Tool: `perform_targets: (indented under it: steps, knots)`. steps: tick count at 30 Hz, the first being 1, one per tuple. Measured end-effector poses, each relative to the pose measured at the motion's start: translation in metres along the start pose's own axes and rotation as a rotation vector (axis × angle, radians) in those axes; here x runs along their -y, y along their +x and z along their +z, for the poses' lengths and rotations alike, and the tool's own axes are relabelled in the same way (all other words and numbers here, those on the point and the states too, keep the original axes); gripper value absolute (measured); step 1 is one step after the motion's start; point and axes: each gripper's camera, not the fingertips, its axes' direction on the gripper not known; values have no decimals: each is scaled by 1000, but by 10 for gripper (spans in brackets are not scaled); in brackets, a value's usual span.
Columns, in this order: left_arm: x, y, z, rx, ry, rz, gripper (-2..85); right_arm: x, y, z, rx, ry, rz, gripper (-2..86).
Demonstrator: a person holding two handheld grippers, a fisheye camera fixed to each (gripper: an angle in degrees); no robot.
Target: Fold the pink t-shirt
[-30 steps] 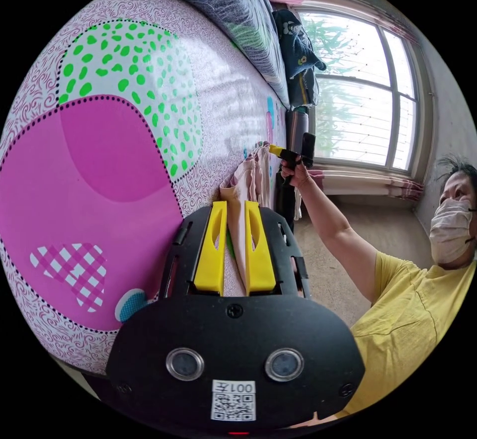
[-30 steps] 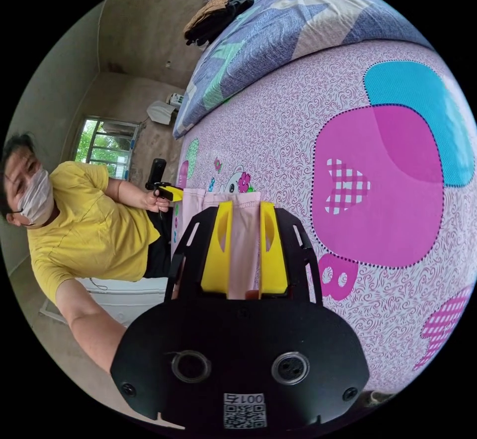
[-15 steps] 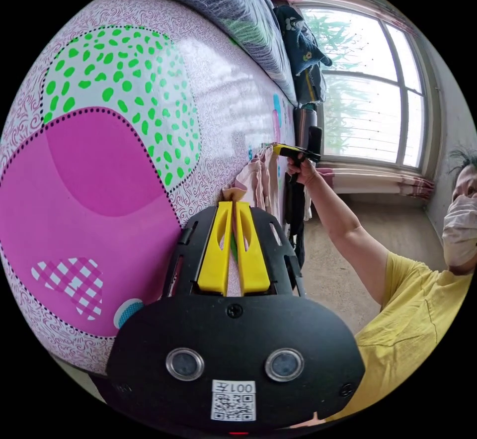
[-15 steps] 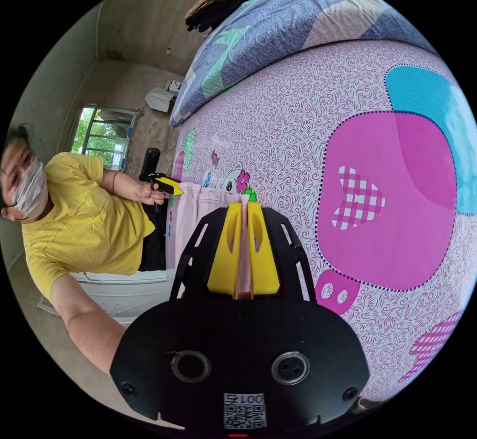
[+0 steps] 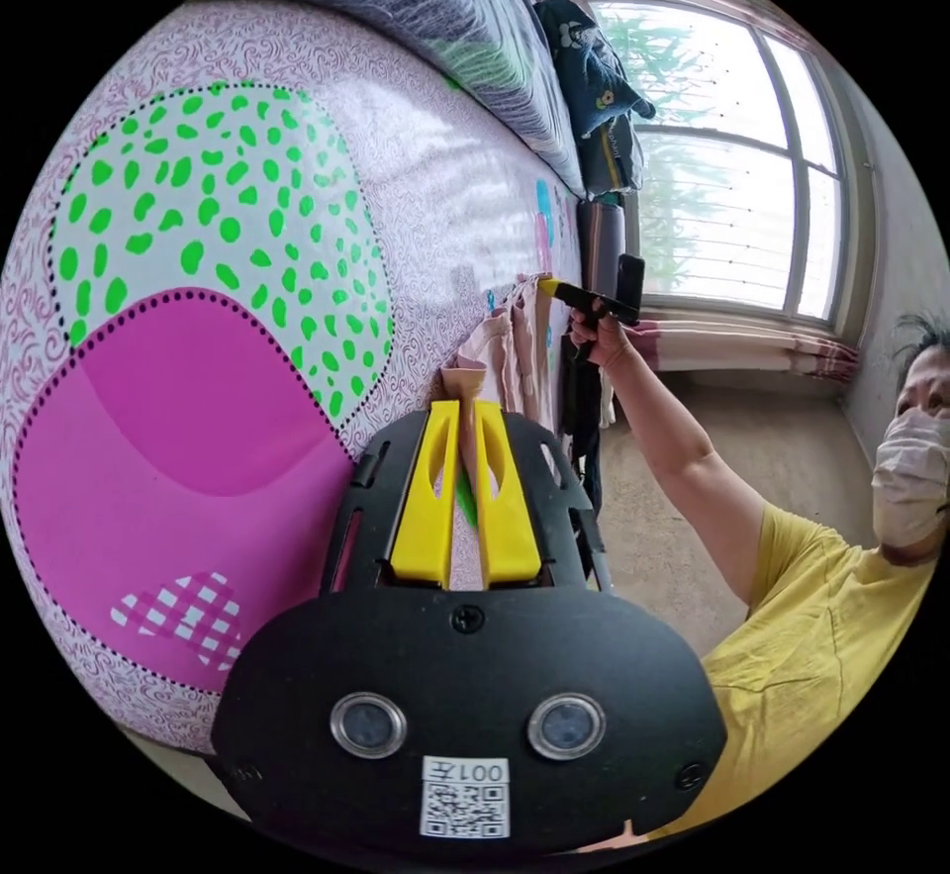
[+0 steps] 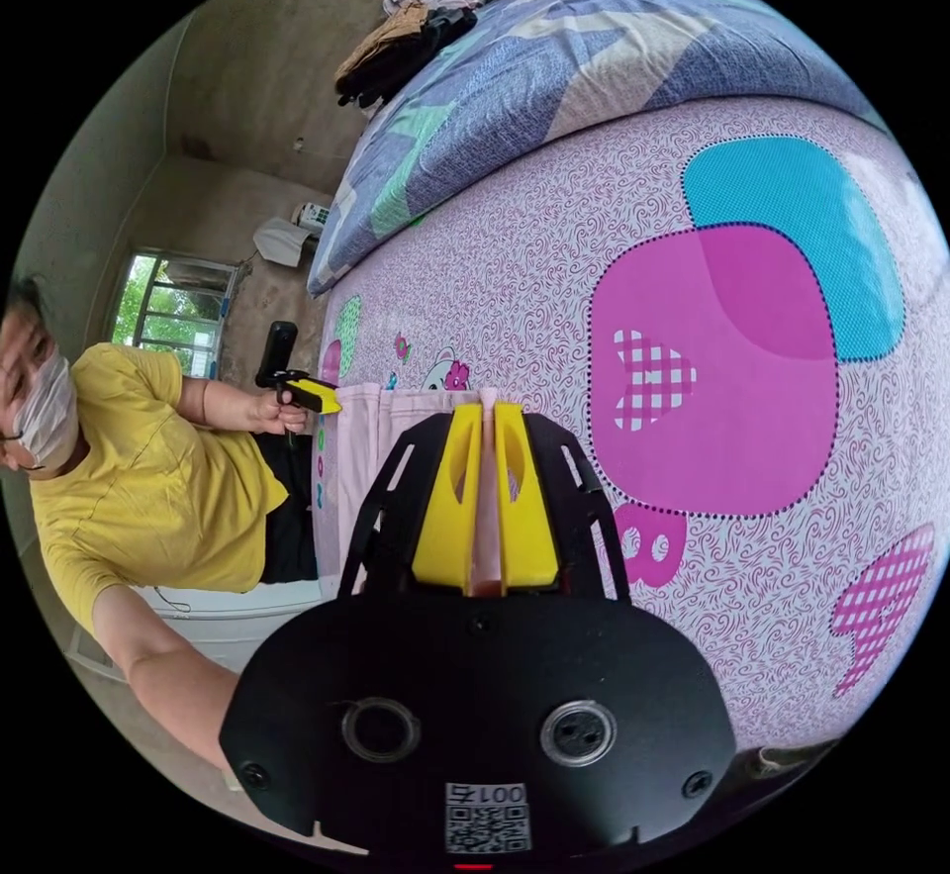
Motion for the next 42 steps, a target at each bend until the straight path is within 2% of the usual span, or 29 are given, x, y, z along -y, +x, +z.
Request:
perform_targets:
  steps: [10,22,30,36,42]
  knots:
    - [-17,6,-11,115,28,45,30,-5,9,-3,88,7,5,66]
    - [-19,-10,2,14,103,-42,43,-9,12,-7,109,-26,14,34]
    - [-24,-25,19,-35,83,-20,-5,-11,6,2,138,-60,34,22]
    - [-28,-33,12,-19,94,20,-10,-19,-13,-16,13,16,34,21]
    - [5,-21,-18,19,177,136,-11,-20,-55,-70,-131,212,10,20]
